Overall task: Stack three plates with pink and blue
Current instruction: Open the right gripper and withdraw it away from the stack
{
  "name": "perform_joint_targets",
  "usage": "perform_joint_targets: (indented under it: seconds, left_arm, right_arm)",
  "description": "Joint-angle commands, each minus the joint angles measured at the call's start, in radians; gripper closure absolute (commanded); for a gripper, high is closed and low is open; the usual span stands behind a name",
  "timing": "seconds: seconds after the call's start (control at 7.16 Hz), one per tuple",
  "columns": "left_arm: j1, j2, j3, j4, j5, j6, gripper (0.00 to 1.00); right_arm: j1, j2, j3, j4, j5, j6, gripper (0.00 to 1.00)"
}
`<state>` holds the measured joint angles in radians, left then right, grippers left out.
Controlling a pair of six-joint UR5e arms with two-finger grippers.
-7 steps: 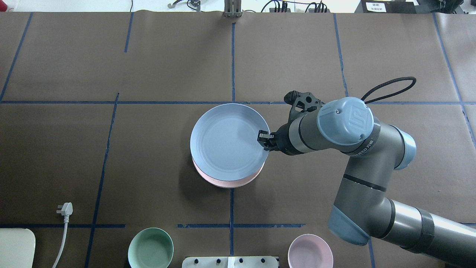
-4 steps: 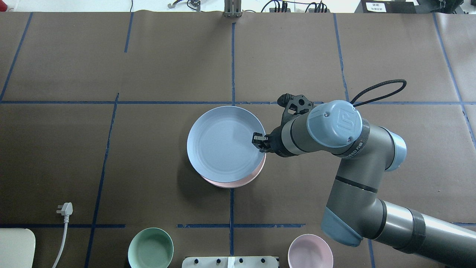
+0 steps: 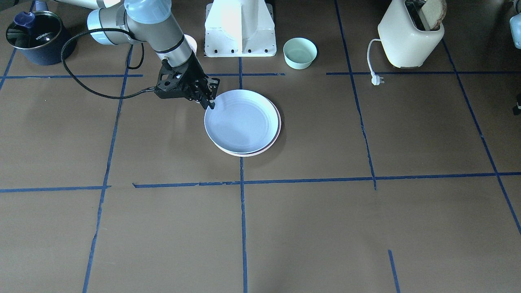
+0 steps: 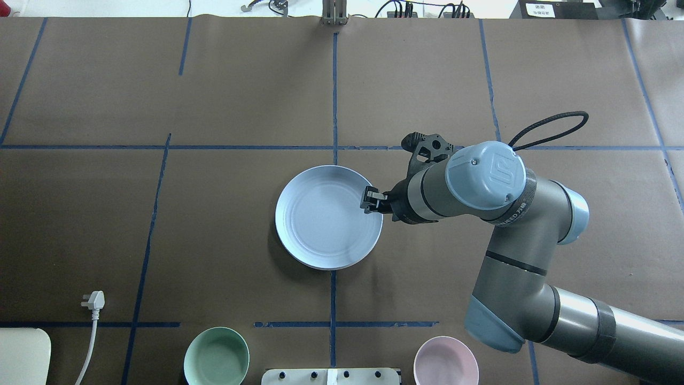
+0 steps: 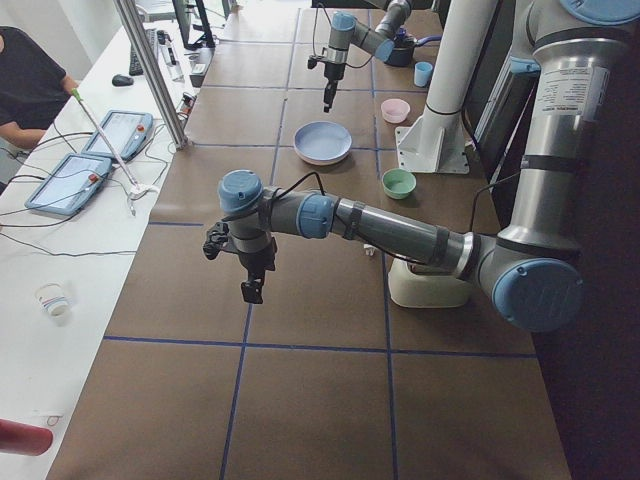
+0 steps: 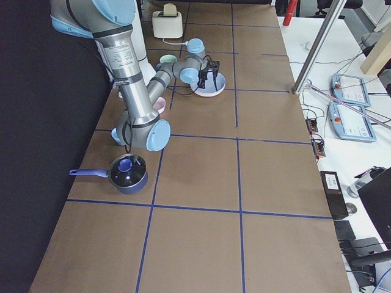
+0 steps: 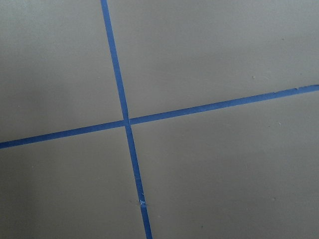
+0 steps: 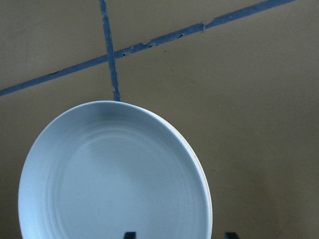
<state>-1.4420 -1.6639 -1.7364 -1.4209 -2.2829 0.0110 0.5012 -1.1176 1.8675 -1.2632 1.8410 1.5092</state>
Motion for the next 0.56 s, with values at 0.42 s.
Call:
perform_joint_targets:
  seconds: [0.42]
  left_arm:
    - [-0.133, 0.001, 0.101, 0.014, -0.086, 0.133, 0.00]
  right_arm:
    - [0.291, -0.111, 0.067, -0.211, 0.223, -0.422, 0.00]
